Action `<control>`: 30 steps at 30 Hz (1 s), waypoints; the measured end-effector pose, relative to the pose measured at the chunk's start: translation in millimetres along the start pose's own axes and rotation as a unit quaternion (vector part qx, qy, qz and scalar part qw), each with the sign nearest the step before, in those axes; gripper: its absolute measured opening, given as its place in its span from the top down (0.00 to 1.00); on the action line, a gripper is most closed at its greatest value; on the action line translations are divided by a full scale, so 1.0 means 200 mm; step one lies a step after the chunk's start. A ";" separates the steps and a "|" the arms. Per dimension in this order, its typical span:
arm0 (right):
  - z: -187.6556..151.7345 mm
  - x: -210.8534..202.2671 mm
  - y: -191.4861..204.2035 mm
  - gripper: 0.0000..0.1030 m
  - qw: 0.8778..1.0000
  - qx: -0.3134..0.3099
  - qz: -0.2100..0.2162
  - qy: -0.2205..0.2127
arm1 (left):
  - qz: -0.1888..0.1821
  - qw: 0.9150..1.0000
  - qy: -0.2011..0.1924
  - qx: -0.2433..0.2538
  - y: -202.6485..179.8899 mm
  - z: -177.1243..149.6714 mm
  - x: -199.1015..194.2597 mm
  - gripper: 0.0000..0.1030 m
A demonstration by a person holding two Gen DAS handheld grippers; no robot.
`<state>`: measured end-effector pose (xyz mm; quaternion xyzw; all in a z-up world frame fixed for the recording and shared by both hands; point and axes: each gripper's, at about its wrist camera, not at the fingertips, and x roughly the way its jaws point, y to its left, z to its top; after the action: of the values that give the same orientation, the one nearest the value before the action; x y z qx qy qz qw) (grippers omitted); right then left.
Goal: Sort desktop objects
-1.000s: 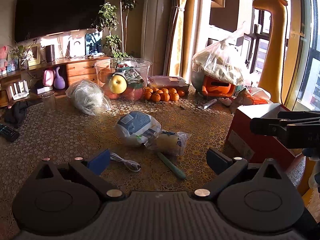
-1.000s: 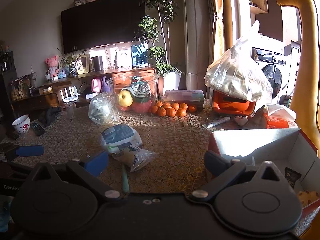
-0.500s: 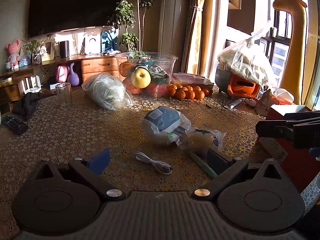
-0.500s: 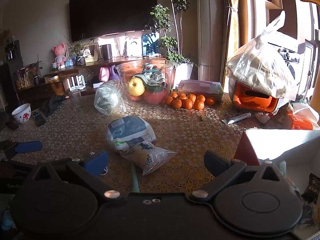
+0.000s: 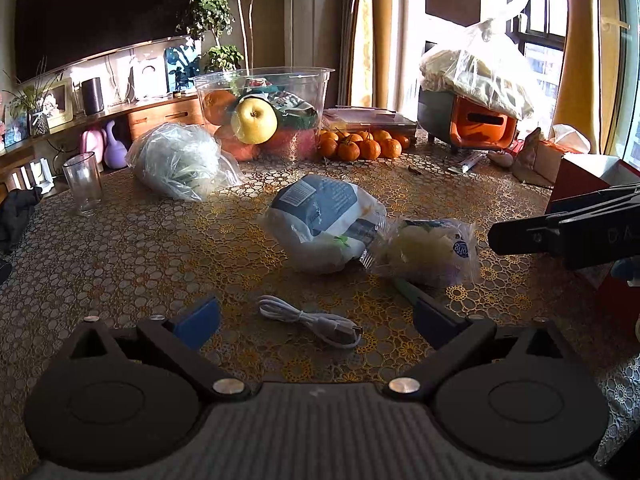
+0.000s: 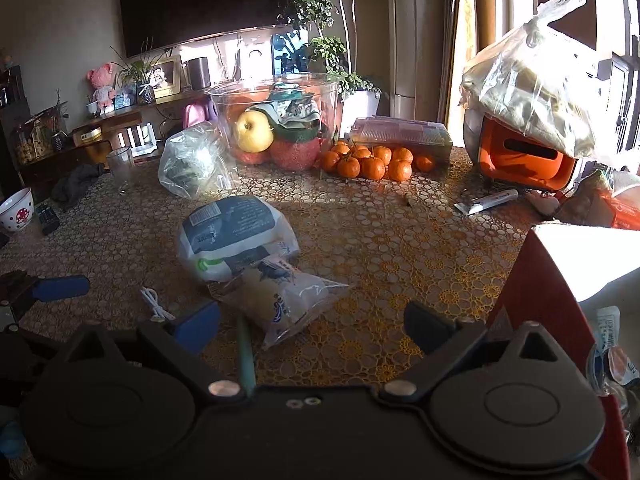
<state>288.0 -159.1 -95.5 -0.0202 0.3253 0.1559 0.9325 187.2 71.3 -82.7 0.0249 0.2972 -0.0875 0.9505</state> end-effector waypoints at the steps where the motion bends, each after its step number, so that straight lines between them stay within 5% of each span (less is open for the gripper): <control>1: 0.00 0.02 0.00 0.05 1.000 -0.001 0.000 0.002 | -0.002 1.000 0.003 -0.001 0.01 0.00 0.02 0.00; 23: 0.02 0.37 0.11 0.07 0.999 -0.004 0.008 0.033 | -0.039 0.999 0.009 0.026 0.04 -0.02 0.20 0.00; 30: 0.01 0.40 0.11 0.07 0.999 -0.002 0.011 0.037 | -0.044 0.998 0.039 0.023 0.05 -0.02 0.26 0.07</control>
<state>342.1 -115.5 -141.2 -0.0237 0.3591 0.1659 0.9181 228.2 73.9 -115.4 0.0366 0.3332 -0.1354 0.9324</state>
